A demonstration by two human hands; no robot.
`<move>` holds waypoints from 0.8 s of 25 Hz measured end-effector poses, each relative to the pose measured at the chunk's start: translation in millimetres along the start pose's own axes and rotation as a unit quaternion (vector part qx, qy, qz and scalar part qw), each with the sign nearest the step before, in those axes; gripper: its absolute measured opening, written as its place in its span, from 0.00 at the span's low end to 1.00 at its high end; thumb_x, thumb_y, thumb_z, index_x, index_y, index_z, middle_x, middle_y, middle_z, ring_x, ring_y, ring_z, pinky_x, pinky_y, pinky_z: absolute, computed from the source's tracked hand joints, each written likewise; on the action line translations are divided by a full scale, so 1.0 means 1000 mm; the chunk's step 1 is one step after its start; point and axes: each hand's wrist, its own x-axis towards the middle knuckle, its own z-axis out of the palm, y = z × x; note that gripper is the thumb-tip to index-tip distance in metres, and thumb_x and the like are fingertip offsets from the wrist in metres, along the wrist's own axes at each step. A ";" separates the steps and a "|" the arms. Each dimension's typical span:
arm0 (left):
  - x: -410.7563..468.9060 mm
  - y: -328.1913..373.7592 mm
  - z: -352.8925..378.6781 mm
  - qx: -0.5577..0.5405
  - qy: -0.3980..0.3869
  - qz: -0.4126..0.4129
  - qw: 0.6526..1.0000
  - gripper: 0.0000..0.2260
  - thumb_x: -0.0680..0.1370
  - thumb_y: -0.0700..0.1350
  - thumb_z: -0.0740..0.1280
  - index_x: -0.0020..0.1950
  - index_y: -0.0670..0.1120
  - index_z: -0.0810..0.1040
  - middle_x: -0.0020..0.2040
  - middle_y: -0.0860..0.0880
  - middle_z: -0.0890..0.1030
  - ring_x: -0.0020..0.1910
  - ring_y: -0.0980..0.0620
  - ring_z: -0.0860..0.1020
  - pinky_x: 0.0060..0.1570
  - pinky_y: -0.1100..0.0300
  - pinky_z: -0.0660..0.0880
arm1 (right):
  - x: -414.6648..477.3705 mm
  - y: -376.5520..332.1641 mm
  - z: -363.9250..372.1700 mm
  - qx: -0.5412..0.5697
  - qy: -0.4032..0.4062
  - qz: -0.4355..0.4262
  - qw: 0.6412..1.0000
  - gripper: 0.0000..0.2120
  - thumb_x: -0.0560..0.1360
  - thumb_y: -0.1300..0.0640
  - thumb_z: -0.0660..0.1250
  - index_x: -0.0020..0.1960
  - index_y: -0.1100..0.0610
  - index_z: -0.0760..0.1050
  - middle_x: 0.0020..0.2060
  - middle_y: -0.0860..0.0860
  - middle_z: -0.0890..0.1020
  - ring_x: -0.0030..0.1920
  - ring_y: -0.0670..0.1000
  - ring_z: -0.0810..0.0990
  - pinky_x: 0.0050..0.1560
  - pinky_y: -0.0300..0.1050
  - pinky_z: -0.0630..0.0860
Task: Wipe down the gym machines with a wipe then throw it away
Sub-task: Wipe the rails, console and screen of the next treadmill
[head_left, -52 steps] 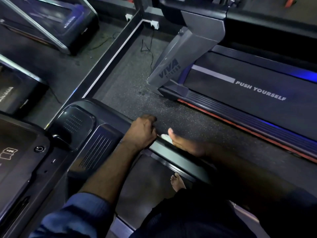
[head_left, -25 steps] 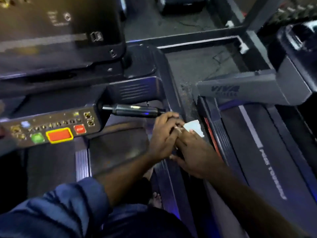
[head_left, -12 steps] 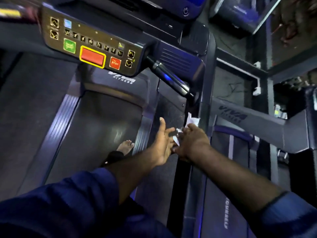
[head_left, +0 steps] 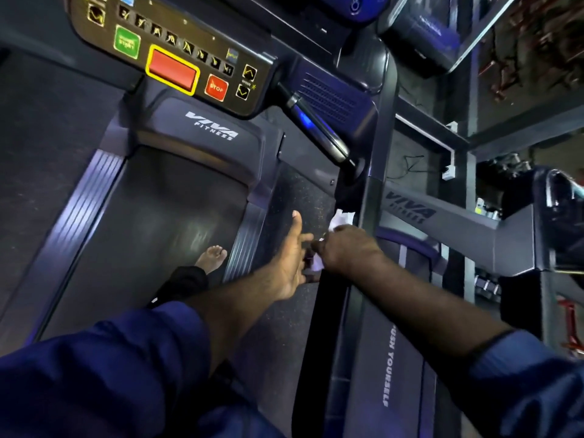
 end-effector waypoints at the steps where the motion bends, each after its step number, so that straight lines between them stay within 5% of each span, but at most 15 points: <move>1: -0.002 -0.002 0.003 0.007 -0.002 0.005 1.000 0.44 0.73 0.82 0.50 0.74 0.52 0.76 0.67 0.45 0.82 0.62 0.45 0.82 0.58 0.46 0.78 | 0.002 0.008 -0.002 0.006 0.001 0.011 1.000 0.27 0.83 0.37 0.57 0.74 0.52 0.74 0.67 0.56 0.79 0.70 0.61 0.74 0.62 0.52 0.74; 3: 0.001 -0.007 0.008 0.016 -0.003 0.008 1.000 0.41 0.77 0.79 0.48 0.79 0.53 0.71 0.70 0.45 0.80 0.64 0.46 0.81 0.57 0.48 0.76 | 0.013 0.027 -0.002 -0.050 0.040 0.049 0.997 0.34 0.79 0.31 0.55 0.74 0.54 0.74 0.70 0.56 0.77 0.73 0.61 0.71 0.71 0.56 0.70; 6: 0.006 -0.009 0.009 -0.004 0.004 0.020 1.000 0.44 0.76 0.80 0.49 0.80 0.51 0.69 0.63 0.44 0.84 0.55 0.51 0.83 0.45 0.54 0.73 | 0.031 0.029 0.000 -0.106 0.040 0.089 0.990 0.34 0.82 0.37 0.50 0.79 0.58 0.68 0.79 0.55 0.68 0.81 0.55 0.61 0.81 0.54 0.53; 8: 0.011 -0.010 0.007 -0.006 0.008 0.030 1.000 0.43 0.76 0.80 0.49 0.75 0.49 0.73 0.55 0.47 0.84 0.47 0.51 0.82 0.45 0.54 0.73 | 0.031 0.007 0.001 -0.111 0.023 0.086 0.990 0.31 0.84 0.39 0.50 0.78 0.56 0.69 0.77 0.56 0.70 0.80 0.56 0.62 0.79 0.55 0.54; 12: -0.002 -0.004 0.008 0.011 0.001 0.015 1.000 0.38 0.76 0.79 0.49 0.71 0.53 0.73 0.65 0.40 0.82 0.49 0.50 0.85 0.43 0.55 0.80 | -0.012 -0.025 0.020 -0.098 0.000 0.024 0.995 0.32 0.83 0.36 0.51 0.79 0.53 0.69 0.79 0.54 0.67 0.81 0.55 0.60 0.78 0.55 0.53; 17: -0.004 -0.013 0.000 0.022 -0.011 0.001 1.000 0.42 0.76 0.79 0.50 0.78 0.52 0.69 0.67 0.41 0.81 0.63 0.44 0.82 0.59 0.46 0.78 | -0.008 0.019 0.003 -0.065 0.064 0.119 0.989 0.34 0.83 0.39 0.46 0.84 0.55 0.55 0.84 0.51 0.55 0.84 0.52 0.48 0.82 0.57 0.41; 20: 0.000 -0.016 -0.002 0.006 -0.011 -0.002 1.000 0.43 0.75 0.81 0.50 0.76 0.51 0.71 0.60 0.45 0.83 0.51 0.50 0.83 0.47 0.51 0.78 | 0.023 0.016 -0.001 -0.099 0.040 0.142 0.984 0.35 0.83 0.38 0.47 0.84 0.57 0.57 0.83 0.54 0.58 0.84 0.55 0.50 0.82 0.59 0.39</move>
